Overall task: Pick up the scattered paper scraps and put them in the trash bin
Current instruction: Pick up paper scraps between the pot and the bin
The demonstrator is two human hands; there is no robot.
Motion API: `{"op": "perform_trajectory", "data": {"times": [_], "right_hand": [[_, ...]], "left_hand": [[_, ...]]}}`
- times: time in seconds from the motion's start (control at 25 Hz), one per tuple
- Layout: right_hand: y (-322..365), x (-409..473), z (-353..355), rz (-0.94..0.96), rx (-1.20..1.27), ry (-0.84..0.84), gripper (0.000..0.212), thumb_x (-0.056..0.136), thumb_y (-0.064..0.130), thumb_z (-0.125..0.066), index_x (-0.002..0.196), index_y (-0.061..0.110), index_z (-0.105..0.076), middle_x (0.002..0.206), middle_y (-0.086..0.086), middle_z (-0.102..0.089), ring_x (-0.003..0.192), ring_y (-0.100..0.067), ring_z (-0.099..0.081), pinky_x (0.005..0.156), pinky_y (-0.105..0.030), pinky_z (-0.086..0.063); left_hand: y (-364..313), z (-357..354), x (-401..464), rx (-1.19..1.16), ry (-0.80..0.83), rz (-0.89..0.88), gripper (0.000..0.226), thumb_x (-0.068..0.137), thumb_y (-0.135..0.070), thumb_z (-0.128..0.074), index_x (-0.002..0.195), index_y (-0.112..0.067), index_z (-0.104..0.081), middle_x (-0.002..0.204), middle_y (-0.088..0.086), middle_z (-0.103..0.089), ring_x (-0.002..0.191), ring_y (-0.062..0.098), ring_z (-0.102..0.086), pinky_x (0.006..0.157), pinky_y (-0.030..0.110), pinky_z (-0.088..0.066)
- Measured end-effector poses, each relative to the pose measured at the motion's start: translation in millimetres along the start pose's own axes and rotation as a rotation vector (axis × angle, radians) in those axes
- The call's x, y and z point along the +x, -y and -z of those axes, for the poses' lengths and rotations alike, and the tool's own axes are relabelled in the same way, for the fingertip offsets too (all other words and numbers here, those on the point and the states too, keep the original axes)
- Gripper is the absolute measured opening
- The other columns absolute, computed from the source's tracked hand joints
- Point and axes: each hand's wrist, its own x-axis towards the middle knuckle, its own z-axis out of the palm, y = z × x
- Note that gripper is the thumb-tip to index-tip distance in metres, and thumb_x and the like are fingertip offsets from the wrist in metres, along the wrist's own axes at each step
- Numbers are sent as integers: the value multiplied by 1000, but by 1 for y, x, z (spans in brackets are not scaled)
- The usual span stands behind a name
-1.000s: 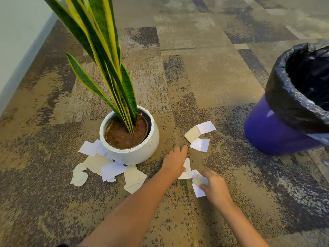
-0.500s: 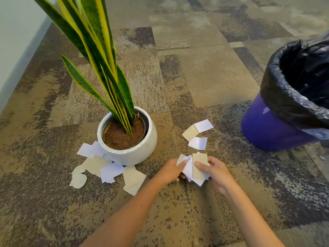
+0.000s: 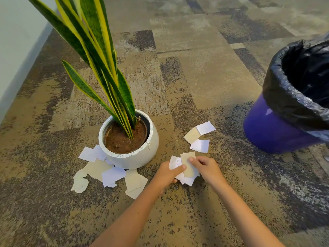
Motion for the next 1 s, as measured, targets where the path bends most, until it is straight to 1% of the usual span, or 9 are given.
{"op": "perform_trajectory", "data": {"times": [0.08, 0.12, 0.16, 0.24, 0.48, 0.68, 0.76, 0.84, 1.0], "right_hand": [[-1, 16, 7, 21, -181, -20, 25, 86, 44, -62, 98, 22, -67, 92, 4, -64, 88, -18, -58, 68, -31, -47], [-2, 27, 12, 26, -306, -48, 40, 85, 44, -64, 116, 19, -61, 110, -2, -60, 104, -23, -55, 82, -37, -50], [-3, 38, 19, 24, -418, -75, 55, 84, 42, -67, 130, 18, -52, 124, -7, -52, 117, -28, -48, 95, -44, -46], [1, 60, 32, 34, -596, -118, 74, 81, 39, -70, 143, 18, -35, 140, -13, -35, 129, -37, -32, 104, -49, -36], [22, 112, 51, 65, -912, 36, 104, 74, 28, -80, 149, 39, -9, 159, -9, 7, 142, -46, -2, 104, -64, -30], [33, 132, 47, 98, -1186, 291, 105, 84, 6, -68, 147, 48, 6, 160, 0, 17, 142, -48, 15, 103, -67, -32], [33, 134, 45, 92, -1244, 363, 104, 86, -4, -59, 146, 48, 7, 161, -1, 13, 143, -49, 11, 100, -65, -37], [33, 134, 45, 111, -1277, 361, 102, 84, -7, -58, 148, 46, 1, 160, -6, 1, 142, -49, -6, 96, -62, -43], [31, 133, 46, 124, -1300, 293, 84, 83, 0, -65, 147, 35, -23, 137, -15, -27, 124, -43, -33, 90, -55, -47]], "left_hand": [[6, 6, 1, 132, -54, -6, 20, 88, -29, -64, 106, -21, -65, 104, 3, -70, 85, 13, -64, 64, 23, -51], [10, 8, 1, 182, -68, -11, 24, 89, -27, -63, 111, -17, -65, 108, 6, -70, 90, 17, -64, 70, 27, -52], [14, 11, 1, 201, -73, -12, 28, 90, -25, -62, 115, -13, -64, 111, 8, -69, 96, 20, -65, 78, 31, -53], [18, 13, 1, 205, -62, -12, 31, 92, -23, -60, 120, -10, -63, 115, 9, -68, 103, 23, -64, 87, 35, -52], [20, 13, 6, 303, -6, -15, 35, 93, -26, -56, 125, -12, -60, 119, 7, -66, 109, 22, -61, 94, 36, -49], [22, 13, 9, 325, 13, -6, 34, 94, -28, -54, 126, -16, -58, 120, 3, -65, 109, 20, -60, 89, 30, -46], [22, 12, 11, 336, 22, 5, 34, 94, -29, -53, 126, -17, -58, 121, 3, -64, 109, 20, -59, 88, 30, -46], [22, 13, 11, 355, 32, 2, 34, 95, -29, -53, 126, -17, -57, 121, 4, -64, 109, 19, -59, 86, 30, -46], [20, 14, 10, 365, 46, 15, 35, 94, -31, -52, 126, -17, -56, 122, 3, -63, 111, 19, -58, 93, 34, -47]]}}
